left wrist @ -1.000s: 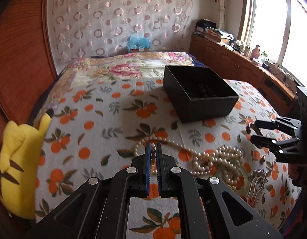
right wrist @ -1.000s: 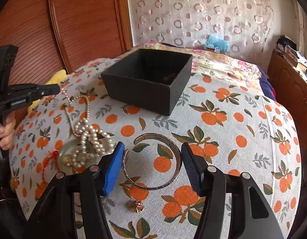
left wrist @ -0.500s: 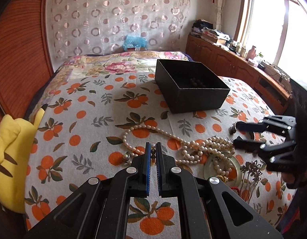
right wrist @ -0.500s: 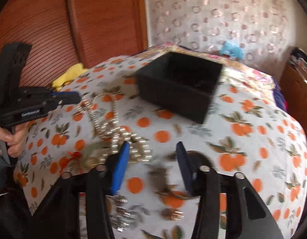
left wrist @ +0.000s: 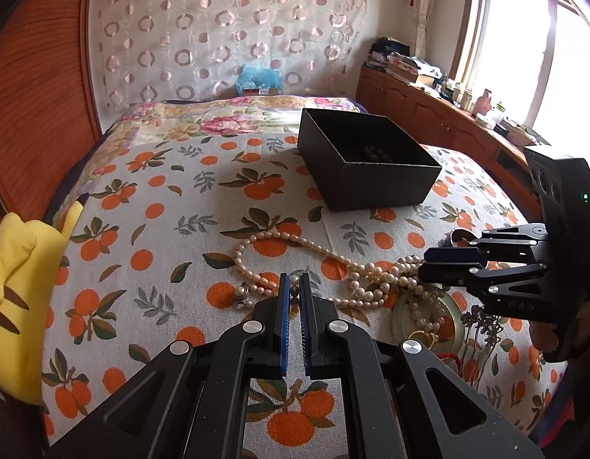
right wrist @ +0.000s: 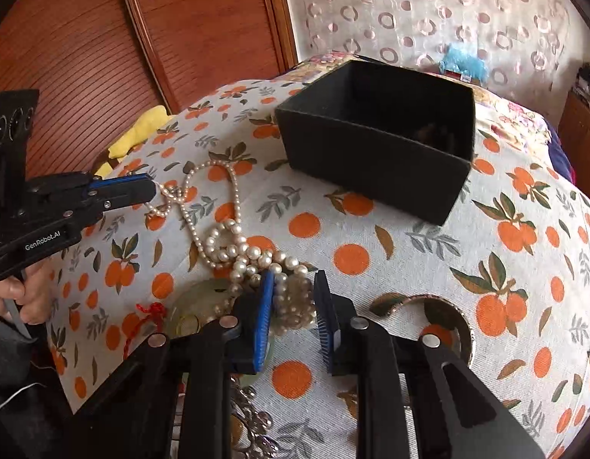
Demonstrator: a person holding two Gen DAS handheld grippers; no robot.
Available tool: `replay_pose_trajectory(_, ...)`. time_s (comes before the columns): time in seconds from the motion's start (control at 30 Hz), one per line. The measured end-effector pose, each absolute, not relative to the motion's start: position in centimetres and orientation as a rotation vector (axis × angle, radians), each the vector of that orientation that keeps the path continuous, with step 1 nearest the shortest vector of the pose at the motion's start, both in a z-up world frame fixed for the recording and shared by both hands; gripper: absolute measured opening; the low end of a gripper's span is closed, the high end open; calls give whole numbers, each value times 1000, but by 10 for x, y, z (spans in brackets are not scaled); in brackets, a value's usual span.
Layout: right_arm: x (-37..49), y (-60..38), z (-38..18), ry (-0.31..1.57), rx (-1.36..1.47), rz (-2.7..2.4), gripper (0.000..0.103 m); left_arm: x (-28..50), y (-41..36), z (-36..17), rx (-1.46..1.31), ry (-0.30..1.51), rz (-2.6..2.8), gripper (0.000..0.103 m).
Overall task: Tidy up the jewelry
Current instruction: 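Grasp a second pearl necklace with the right tool while the left tool holds the first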
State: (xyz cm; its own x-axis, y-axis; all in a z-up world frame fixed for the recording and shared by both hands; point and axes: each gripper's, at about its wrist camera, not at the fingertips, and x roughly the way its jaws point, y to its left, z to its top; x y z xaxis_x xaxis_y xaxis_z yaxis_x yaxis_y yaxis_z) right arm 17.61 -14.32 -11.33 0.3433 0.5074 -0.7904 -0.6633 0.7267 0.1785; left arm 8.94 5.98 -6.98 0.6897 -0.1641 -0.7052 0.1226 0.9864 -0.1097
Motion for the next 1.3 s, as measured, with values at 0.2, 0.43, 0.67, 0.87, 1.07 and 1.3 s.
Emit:
replay_pose_trajectory(0.2, 174, -146, -106, 901, -274, 677, 22, 90, 60, -71, -57, 794, -162, 4)
replay_pose_trajectory(0.43, 174, -141, -106, 906, -297, 688, 23, 89, 58, -71, -57, 791, -166, 4)
replay_pose_trajectory(0.67, 177, -145, -109, 935, -261, 715, 27, 88, 57, -72, -61, 793, -166, 4)
replay_pose_trajectory(0.87, 171, -141, -112, 939, -308, 732, 35, 88, 58, -72, -60, 793, -165, 4)
replay_pose_trajectory(1.07, 172, -133, -114, 908, -362, 684, 27, 87, 58, -73, -61, 789, -165, 4)
replay_pose_trajectory(1.3, 170, -146, -99, 848, -350, 662, 8, 86, 64, -62, -76, 753, -137, 4)
